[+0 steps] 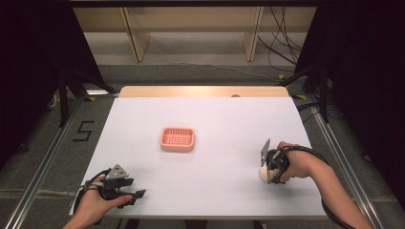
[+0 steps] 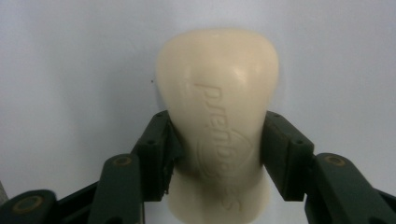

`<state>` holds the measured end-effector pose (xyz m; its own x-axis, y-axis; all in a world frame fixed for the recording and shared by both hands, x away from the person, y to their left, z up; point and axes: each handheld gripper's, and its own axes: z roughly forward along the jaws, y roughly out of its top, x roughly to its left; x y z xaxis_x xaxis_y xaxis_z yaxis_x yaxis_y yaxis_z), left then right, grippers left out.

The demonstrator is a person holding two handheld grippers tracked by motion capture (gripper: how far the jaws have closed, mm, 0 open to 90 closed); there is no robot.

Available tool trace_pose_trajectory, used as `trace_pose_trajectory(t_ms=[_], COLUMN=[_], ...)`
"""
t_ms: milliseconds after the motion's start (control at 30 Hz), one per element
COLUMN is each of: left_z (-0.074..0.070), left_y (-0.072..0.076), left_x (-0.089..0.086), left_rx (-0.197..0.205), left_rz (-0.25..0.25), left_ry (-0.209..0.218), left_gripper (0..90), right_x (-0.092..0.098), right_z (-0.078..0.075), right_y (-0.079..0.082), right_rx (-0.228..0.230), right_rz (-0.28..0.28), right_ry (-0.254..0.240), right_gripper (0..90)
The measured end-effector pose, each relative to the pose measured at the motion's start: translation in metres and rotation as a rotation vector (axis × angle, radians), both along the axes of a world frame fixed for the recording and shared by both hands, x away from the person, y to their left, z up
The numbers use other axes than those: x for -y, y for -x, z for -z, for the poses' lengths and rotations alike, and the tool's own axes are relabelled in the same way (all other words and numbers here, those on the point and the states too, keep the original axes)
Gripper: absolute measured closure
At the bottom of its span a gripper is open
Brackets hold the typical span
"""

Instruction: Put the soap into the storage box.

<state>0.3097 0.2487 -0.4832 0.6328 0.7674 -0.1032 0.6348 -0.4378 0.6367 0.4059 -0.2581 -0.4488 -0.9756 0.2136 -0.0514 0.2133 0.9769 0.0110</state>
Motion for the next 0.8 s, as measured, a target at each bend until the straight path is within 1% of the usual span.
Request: trace_pose_trajectory(t_ms=[67, 167, 233, 267, 333, 367, 433, 467, 500, 533, 567, 600, 633, 667, 700, 733, 767, 800], left_z=[0.000, 0.000, 0.000, 0.000, 0.000, 0.000, 0.000, 0.000, 0.000, 0.000, 0.000, 0.000, -0.001, 0.000, 0.000, 0.000, 0.000, 0.000], left_y=[0.000, 0.000, 0.000, 0.000, 0.000, 0.000, 0.000, 0.000, 0.000, -0.001, 0.000, 0.000, 0.000, 0.000, 0.000, 0.000, 0.000, 0.000], left_x=[0.000, 0.000, 0.000, 0.000, 0.000, 0.000, 0.000, 0.000, 0.000, 0.000, 0.000, 0.000, 0.000, 0.000, 0.000, 0.000, 0.000, 0.000], left_rx=[-0.001, 0.004, 0.003, -0.001, 0.000, -0.001, 0.000, 0.002, 0.002, 0.002, 0.000, 0.000, -0.001, 0.004, 0.004, 0.003, 0.006, 0.004], left_rz=[-0.001, -0.003, -0.001, -0.001, 0.000, 0.000, -0.001, -0.002, -0.002, -0.011, -0.012, -0.012, 0.000, -0.002, -0.002, -0.001, -0.004, -0.009], left_ry=[0.001, 0.005, 0.004, 0.000, -0.001, 0.000, 0.000, 0.004, 0.004, -0.007, -0.001, -0.001, 0.005, 0.006, 0.006, 0.005, -0.002, -0.005], left_gripper=[33.2, 33.2, 33.2, 33.2, 33.2, 33.2, 33.2, 33.2, 33.3, 33.3, 33.3, 33.3, 33.3, 33.3, 33.3, 33.3, 33.3, 33.3], right_x=[0.000, 0.001, 0.002, 0.003, 0.004, 0.005, 0.006, 0.007, 0.007, 0.008, 0.008, 0.009, 0.010, 0.010, 0.010, 0.011, 0.012, 0.013], right_z=[0.000, 0.000, 0.000, 0.000, 0.000, 0.000, 0.000, 0.000, 0.000, -0.001, -0.001, -0.001, -0.001, -0.002, -0.002, -0.001, -0.002, -0.002], right_y=[0.000, 0.001, 0.001, 0.002, 0.001, 0.002, 0.002, 0.002, 0.002, 0.002, 0.003, 0.004, 0.003, 0.004, 0.004, 0.004, 0.006, 0.006], right_rx=[-0.005, -0.005, -0.001, -0.002, 0.001, 0.000, 0.002, 0.004, 0.004, 0.009, 0.008, 0.010, 0.011, 0.000, 0.000, 0.005, 0.007, 0.014], right_rz=[0.010, 0.053, 0.056, 0.084, 0.082, 0.106, 0.099, 0.117, 0.117, 0.125, 0.148, 0.153, 0.150, 0.155, 0.155, 0.159, 0.181, 0.175], right_ry=[-0.005, -0.014, -0.022, -0.026, -0.036, -0.040, -0.044, -0.052, -0.052, -0.061, -0.066, -0.073, -0.088, -0.094, -0.094, -0.112, -0.124, -0.135], right_gripper=[50.3, 50.4, 50.5, 50.5, 50.5, 50.5, 50.5, 50.5, 50.5, 50.5, 50.6, 50.5, 50.6, 50.6, 50.6, 50.6, 50.6, 50.6])
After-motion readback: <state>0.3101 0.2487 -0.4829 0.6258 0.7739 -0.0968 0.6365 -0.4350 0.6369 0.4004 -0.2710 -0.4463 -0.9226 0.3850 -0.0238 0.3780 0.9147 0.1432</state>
